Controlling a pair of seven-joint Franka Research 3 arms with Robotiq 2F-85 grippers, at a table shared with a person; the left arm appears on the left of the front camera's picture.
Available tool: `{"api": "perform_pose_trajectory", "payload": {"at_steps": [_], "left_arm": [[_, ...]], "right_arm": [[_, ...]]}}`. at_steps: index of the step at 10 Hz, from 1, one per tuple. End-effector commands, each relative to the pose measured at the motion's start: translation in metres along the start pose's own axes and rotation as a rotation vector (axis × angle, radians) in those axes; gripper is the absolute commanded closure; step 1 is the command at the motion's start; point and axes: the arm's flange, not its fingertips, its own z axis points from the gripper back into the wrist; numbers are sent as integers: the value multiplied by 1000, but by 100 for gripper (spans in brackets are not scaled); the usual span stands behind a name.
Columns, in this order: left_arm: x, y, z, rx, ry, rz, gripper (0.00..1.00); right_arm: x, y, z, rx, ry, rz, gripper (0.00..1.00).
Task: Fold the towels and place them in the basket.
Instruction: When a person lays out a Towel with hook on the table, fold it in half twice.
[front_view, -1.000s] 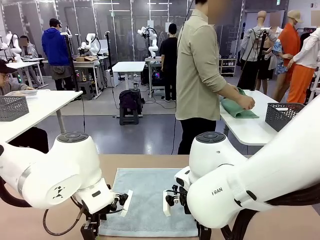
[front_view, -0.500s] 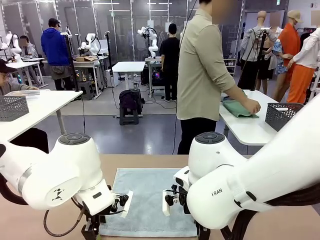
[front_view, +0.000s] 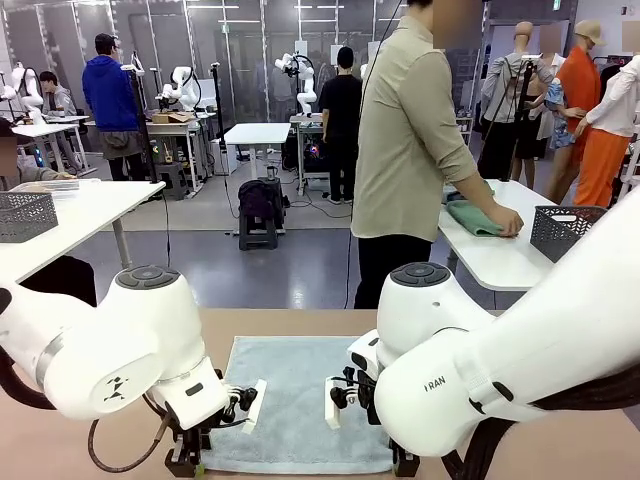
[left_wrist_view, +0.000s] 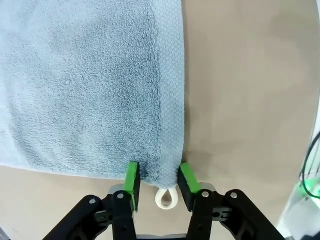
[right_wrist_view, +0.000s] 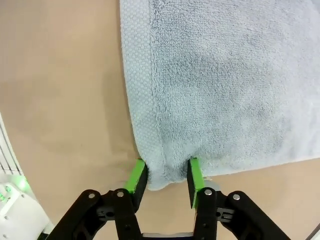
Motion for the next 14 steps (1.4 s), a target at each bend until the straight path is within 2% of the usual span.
{"api": "perform_pose_trajectory", "payload": {"at_steps": [1,2,3,4,6,11,12,14], "left_arm": [[0,-2,-8,30,7,20,58],[1,-2,-8,32,19,16,73],[1,-2,-7,28,19,15,76],[1,-2,-7,27,20,15,92],[3,0,-6,19,16,5,100],[6,-3,1,26,33,-12,100],[2,1,2,11,3,-15,100],[2,1,2,11,3,-15,100]], "right_arm": [[-18,25,-18,-7,12,-19,57],[-18,25,-18,-5,10,-17,73],[-18,25,-18,-2,7,-17,76],[-18,26,-17,3,5,-20,92],[-18,26,-16,17,6,-18,100],[-16,28,-12,22,28,6,100],[3,-4,3,0,-1,-3,100],[3,-4,3,0,-1,-3,100]]}}
